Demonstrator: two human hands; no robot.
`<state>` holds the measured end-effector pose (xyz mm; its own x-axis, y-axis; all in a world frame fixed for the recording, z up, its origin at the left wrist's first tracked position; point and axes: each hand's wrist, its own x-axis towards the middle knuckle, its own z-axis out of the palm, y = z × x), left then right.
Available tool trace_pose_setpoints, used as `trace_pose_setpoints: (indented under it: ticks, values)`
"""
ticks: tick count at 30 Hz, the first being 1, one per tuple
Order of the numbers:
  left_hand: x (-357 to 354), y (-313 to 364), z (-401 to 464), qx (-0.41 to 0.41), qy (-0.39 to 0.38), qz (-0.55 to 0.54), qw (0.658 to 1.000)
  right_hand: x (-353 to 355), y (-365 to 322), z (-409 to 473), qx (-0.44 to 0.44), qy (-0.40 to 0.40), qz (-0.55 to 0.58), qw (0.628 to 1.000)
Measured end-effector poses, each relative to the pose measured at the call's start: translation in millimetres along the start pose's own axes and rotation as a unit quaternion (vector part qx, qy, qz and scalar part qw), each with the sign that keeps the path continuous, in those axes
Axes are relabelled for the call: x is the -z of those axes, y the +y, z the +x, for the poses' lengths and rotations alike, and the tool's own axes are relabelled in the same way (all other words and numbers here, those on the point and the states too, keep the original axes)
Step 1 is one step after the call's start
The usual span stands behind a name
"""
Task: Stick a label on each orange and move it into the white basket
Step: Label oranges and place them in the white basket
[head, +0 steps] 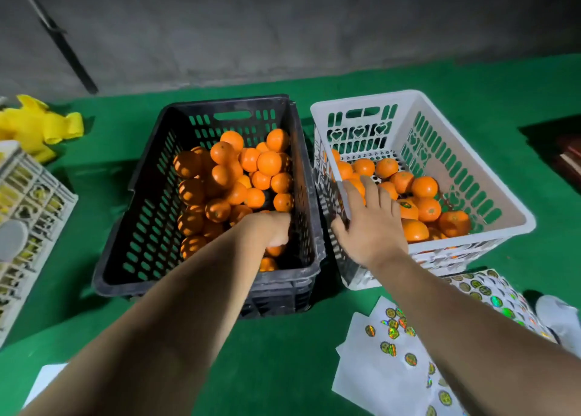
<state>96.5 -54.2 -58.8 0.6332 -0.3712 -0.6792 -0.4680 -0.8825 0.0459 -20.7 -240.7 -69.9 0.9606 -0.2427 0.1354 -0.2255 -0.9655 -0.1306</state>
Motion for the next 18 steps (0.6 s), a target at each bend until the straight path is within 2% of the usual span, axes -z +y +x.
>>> trace_pose_setpoints:
  ticks: [3,6,8,10,12,14,15,17,18]
  values:
    - [-15.8,-1.3,30.7,0.085,-0.047,-0.017,0.995,1.0,-1.4,-0.1,0.002,0.002,0.000,1.000]
    - [-21.3,0.5,40.4,0.084,-0.055,0.022,0.995,0.0,-1.6,0.1,-0.006,-0.003,-0.001,1.000]
    - [-22.8,0.0,42.6,0.089,-0.039,-0.014,0.995,-0.7,-1.2,0.4,-0.010,0.002,0.002,1.000]
    - [-26.7,-1.2,46.0,0.091,-0.014,-0.069,0.993,-0.3,-1.7,0.7,-0.009,0.004,0.006,1.000]
    - [-27.1,-0.9,47.1,0.081,0.045,-0.106,0.990,1.0,-2.0,0.2,-0.010,0.004,0.008,1.000]
    - [-16.0,-0.3,36.4,0.072,0.052,-0.147,0.985,3.0,-2.5,0.0,-0.012,0.006,0.006,1.000]
    - [-11.2,-1.3,30.9,0.088,0.058,-0.202,0.974,3.6,-3.0,-0.1,-0.012,0.007,0.004,1.000]
    - [3.5,-7.9,15.2,0.082,0.140,-0.304,0.939,3.9,-2.7,0.4,-0.011,0.009,0.004,1.000]
    - [9.8,-11.0,2.6,0.062,0.168,-0.321,0.930,4.3,-2.9,0.1,-0.012,0.011,0.006,1.000]
